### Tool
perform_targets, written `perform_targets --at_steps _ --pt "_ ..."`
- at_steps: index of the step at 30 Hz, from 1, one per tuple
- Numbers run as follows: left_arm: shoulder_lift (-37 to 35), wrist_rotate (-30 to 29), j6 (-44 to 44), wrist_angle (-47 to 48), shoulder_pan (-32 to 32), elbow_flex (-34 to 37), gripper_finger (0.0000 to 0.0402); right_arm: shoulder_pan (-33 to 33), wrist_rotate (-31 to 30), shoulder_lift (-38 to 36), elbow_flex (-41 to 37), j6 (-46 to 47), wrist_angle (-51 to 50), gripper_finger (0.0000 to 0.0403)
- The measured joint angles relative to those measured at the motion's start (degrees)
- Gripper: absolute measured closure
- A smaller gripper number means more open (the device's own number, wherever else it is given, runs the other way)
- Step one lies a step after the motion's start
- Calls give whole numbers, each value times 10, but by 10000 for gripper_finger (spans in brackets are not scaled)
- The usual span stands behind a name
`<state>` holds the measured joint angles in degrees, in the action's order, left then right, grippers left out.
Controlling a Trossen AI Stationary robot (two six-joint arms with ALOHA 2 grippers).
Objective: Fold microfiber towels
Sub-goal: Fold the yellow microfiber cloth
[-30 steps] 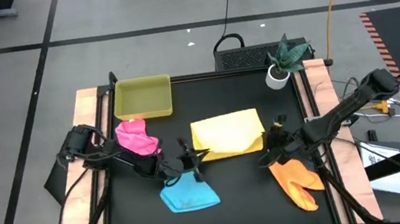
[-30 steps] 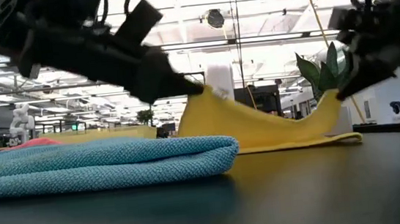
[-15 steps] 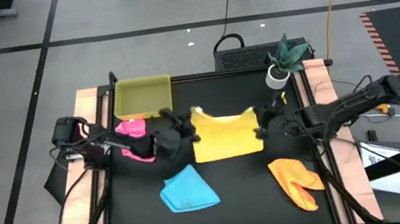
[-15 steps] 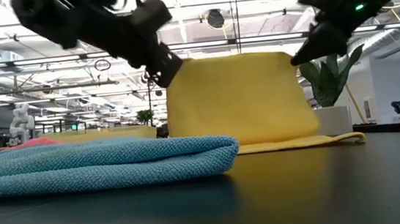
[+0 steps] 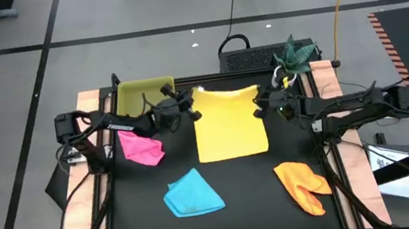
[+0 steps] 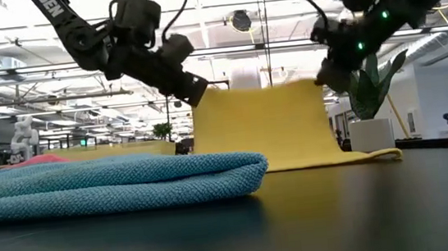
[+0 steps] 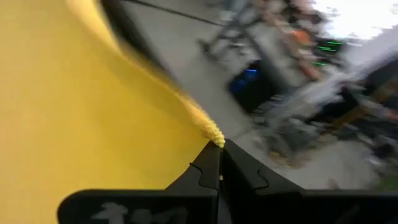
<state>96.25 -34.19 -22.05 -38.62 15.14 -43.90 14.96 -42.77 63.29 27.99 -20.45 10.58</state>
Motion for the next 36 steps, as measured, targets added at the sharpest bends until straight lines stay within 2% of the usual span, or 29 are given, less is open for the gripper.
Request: perform_targets --at_steps 3,6,14,21,26,30,36 --pt "0 30 8 61 -13 0 396 -3 65 2 -38 23 -1 401" --pt "0 32 8 113 -36 0 399 -18 119 2 -76 50 -3 401" --pt "0 90 16 197 -102 0 398 -94 205 2 -114 131 -46 401" --pt "0 90 20 230 -148 0 397 -166 236 2 -114 172 -62 401" --pt "0 90 36 250 -172 0 392 -205 236 2 -105 219 -137 401" --pt "0 95 47 275 -188 0 398 -222 237 2 -89 251 -190 401" --pt "0 84 55 277 -206 0 394 -234 236 2 -69 255 -215 401"
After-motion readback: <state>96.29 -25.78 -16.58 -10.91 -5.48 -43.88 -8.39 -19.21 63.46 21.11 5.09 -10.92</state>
